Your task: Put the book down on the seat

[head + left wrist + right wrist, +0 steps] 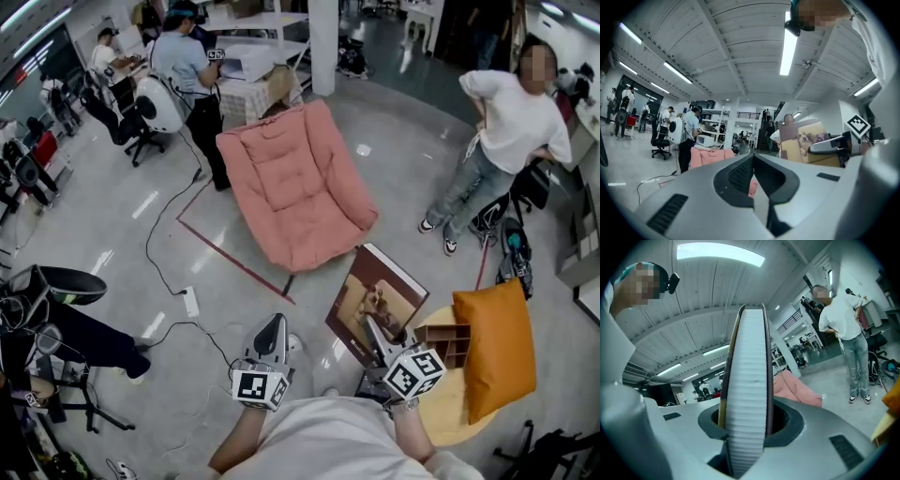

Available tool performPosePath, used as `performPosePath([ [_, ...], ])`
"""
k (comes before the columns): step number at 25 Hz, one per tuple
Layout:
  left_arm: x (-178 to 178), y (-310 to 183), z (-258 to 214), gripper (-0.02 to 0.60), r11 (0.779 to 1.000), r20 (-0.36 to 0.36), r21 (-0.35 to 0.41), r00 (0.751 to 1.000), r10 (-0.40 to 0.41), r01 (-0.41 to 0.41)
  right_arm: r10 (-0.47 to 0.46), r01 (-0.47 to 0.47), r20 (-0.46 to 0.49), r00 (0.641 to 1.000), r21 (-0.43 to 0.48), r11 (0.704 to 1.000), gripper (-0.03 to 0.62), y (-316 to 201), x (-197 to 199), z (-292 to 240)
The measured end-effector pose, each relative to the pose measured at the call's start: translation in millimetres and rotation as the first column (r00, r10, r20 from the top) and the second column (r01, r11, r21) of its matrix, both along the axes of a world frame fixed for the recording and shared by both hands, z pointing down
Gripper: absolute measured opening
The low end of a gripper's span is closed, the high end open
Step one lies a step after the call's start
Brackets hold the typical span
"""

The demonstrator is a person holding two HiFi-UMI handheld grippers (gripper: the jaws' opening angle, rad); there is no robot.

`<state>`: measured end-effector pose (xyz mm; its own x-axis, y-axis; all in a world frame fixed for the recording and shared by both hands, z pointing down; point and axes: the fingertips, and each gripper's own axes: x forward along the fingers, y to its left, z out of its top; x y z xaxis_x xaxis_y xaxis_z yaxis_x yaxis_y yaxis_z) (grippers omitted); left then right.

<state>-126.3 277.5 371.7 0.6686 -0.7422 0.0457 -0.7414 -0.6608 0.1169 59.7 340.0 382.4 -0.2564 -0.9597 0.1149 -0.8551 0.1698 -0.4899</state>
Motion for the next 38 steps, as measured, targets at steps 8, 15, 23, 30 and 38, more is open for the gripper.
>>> performPosePath([
  [8,28.3,-120.4,-2.3,0.009,0.997,-0.005,-0.012,0.997,0.082,-0.082,0.051,-0.052,-0.008,0.999,-0.031,0.998,0.152,-116.8,19.1,-7.2],
  [15,21.6,-211.2,-11.5,0.009,0.993,-0.010,0.012,0.993,0.115,-0.115,0.073,-0.074,-0.022,0.997,-0.023,0.997,0.152,-204.9,12.2,-16.5],
  [23,9.1,-267.3,6.0,0.009,0.997,-0.038,-0.013,0.996,0.077,-0.077,0.066,-0.068,-0.044,0.997,-0.051,0.996,0.152,-259.5,10.5,-2.9],
  [30,32.4,-295.5,14.6,0.009,0.999,-0.031,-0.034,0.999,0.010,-0.011,-0.003,0.001,-0.034,0.999,-0.071,0.997,0.152,-301.1,37.2,8.2],
  [38,64.3,-347.4,8.7,0.009,0.994,-0.002,-0.018,0.994,-0.105,0.105,-0.124,0.123,-0.006,0.992,-0.062,0.990,0.153,-379.5,74.4,15.6],
])
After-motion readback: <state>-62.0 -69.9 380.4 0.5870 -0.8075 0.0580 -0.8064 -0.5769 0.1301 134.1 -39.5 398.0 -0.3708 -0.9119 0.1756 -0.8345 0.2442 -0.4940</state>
